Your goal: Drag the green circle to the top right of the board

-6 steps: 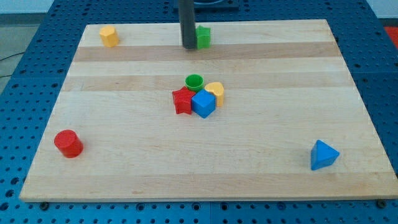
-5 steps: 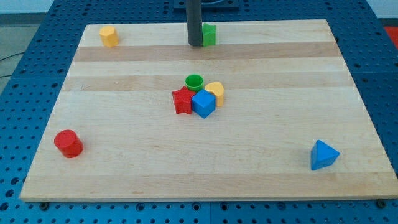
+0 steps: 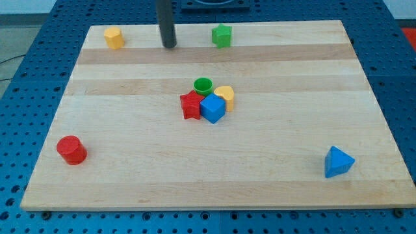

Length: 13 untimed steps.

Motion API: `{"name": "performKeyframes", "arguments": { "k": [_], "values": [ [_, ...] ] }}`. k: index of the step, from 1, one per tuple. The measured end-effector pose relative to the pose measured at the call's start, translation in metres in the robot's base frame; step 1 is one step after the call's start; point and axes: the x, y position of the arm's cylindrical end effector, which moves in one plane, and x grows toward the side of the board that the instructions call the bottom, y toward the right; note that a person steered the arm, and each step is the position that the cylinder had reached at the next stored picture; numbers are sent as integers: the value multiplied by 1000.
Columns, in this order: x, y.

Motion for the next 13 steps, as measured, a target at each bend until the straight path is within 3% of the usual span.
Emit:
{"name": "performKeyframes", "arguments": {
  "k": [2, 4, 5, 7, 9, 10, 12, 13],
  "values": [
    [85, -10],
    [134, 59],
    [106, 167],
    [125, 175],
    [117, 308],
    [69, 300],
    [48, 252],
    [41, 202]
  ]
}}
